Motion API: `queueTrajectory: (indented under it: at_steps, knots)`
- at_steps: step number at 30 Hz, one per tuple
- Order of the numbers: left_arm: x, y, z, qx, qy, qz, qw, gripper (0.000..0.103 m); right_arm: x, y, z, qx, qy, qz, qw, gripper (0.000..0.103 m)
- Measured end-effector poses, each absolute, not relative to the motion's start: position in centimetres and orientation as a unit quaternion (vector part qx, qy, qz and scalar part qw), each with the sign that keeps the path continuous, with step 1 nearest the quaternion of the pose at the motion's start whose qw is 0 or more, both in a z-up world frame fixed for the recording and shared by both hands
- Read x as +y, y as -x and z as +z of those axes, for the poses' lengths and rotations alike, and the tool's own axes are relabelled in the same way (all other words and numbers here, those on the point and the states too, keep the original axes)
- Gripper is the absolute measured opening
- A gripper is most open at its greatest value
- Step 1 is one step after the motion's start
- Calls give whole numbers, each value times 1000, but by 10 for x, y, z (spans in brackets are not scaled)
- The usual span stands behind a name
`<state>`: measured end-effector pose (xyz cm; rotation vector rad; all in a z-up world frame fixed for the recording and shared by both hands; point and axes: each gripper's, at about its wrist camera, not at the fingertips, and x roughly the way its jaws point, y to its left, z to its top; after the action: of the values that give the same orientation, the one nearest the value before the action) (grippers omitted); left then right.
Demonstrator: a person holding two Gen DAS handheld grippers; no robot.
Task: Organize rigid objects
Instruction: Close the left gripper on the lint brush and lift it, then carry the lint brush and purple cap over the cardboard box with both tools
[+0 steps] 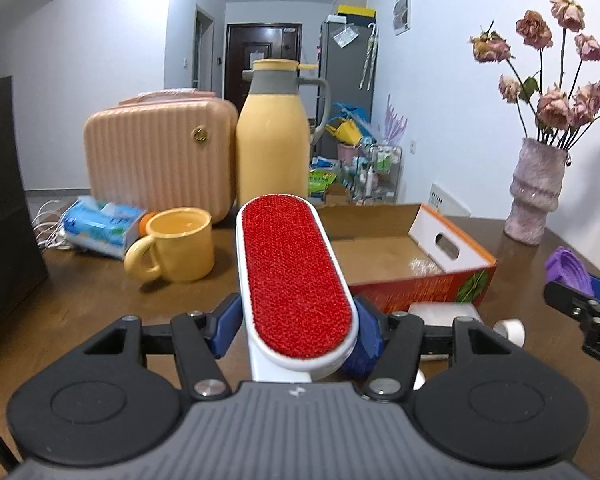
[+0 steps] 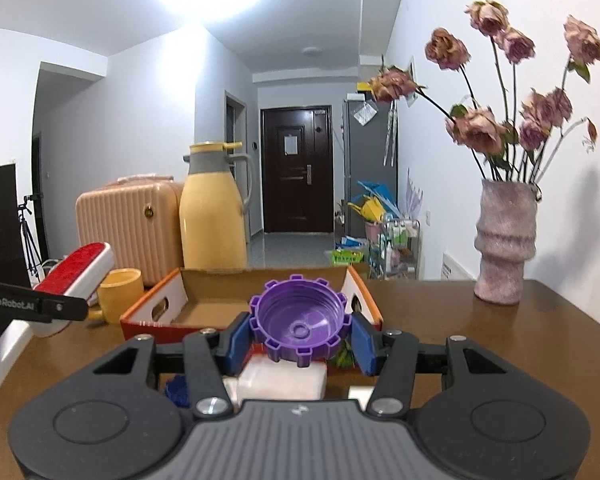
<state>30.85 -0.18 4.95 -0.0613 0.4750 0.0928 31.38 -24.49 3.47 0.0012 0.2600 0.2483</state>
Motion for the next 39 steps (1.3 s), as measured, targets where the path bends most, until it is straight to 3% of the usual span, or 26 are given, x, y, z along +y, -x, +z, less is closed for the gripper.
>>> queueTrajectory:
  at_steps: [17, 39]
  knots:
    - [-15, -389, 67, 220, 53, 33, 973, 61, -222, -399, 55, 120, -9, 133, 984, 51]
    - [-15, -487, 48, 232, 46, 41, 971, 61, -203, -500, 33, 176, 6, 146, 973, 51]
